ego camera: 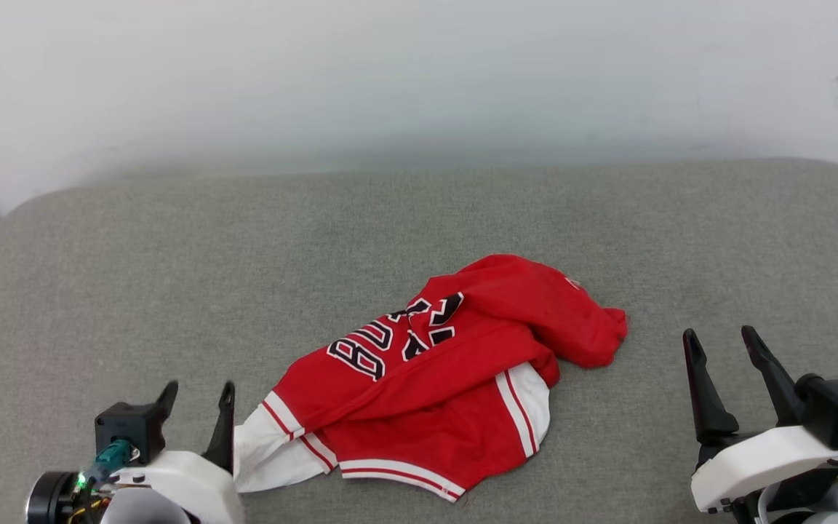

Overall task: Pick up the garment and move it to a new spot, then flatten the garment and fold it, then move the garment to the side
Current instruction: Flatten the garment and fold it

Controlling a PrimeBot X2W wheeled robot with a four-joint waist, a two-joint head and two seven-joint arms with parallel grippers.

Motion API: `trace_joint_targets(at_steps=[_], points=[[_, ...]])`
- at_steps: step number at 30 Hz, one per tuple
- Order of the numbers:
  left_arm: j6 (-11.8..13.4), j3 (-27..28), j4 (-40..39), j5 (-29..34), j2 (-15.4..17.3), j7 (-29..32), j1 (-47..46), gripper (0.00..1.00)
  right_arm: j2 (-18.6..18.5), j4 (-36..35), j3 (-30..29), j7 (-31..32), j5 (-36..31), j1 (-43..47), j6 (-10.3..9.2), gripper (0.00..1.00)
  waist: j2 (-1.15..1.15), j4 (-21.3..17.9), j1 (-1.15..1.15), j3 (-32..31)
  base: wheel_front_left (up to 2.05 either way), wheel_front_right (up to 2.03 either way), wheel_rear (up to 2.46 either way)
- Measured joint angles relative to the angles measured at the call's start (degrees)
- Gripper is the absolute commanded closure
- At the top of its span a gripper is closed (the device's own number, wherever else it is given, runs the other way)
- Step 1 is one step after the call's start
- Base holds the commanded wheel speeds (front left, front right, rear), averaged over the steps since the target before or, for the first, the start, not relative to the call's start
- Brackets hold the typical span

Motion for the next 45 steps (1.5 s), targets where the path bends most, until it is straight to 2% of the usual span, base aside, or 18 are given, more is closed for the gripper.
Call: trace_joint_targets(at_steps=[8,17,22,28,32,36,41,42,43,45], points=[[2.56,-0.3,-6.06,4.36,-2.8,-6.93,-0.4,0.0,0.0,-0.4,-0.46,0.66,0.05,1.29,0.0,0.0,0.0,-1.1,0.0,-2.14,0.0,0.0,0.0],[2.92,-0.01,-8.01,5.92,-4.23,-8.95,0.14,0.0,0.0,0.24,-1.44,1.98,-0.12,1.88,0.0,0.0,0.0,-0.8,0.0,-1.83,0.0,0.0,0.0],[2.47,0.04,-8.21,6.91,-4.7,-9.18,-0.96,0.0,-0.29,3.83,0.35,8.22,0.88,-0.15,0.0,0.0,0.0,1.47,0.0,-0.71,0.0,0.0,0.0],[1.38,-0.26,-7.59,7.66,-6.19,-9.5,-3.19,0.0,-5.73,8.1,7.26,20.89,5.79,-6.37,0.0,0.0,0.0,4.67,0.0,1.55,0.0,0.0,0.0],[0.25,-0.59,-7.23,8.48,-7.75,-9.66,-5.56,0.0,-9.93,10.4,12.9,26.59,8.06,-11.17,0.0,0.0,0.0,6.73,0.01,3.9,0.0,0.0,0.0],[-0.94,-0.54,-6.41,9.14,-9.09,-9.72,-7.28,0.0,-12.94,13.25,18.08,29.38,9.8,-15.64,0.01,0.0,0.0,8.52,0.01,6.45,0.0,0.0,0.0],[-1.86,0.15,-5.08,9.77,-10.2,-9.75,-7.73,0.0,-14.89,17.38,21.5,30.27,11.58,-20.44,0.01,0.0,0.0,10.01,0.01,8.76,0.0,0.0,0.0],[-2.05,0.31,-4.91,9.87,-10.47,-9.75,-7.74,0.0,-15.29,18.13,21.96,30.38,11.82,-21.14,0.01,0.53,0.0,10.21,0.01,8.96,0.0,0.0,0.0],[-2.16,0.49,-4.78,9.95,-10.73,-9.75,-7.75,0.0,-15.57,18.59,22.19,30.28,12.34,-21.93,0.01,1.0,0.0,10.35,0.01,9.09,0.0,0.0,0.0],[-2.56,0.88,-4.53,10.42,-11.18,-9.75,-7.75,0.0,-16.06,19.19,22.71,30.45,13.43,-23.68,0.01,1.0,0.0,10.5,0.01,9.08,0.0,0.0,0.0]])
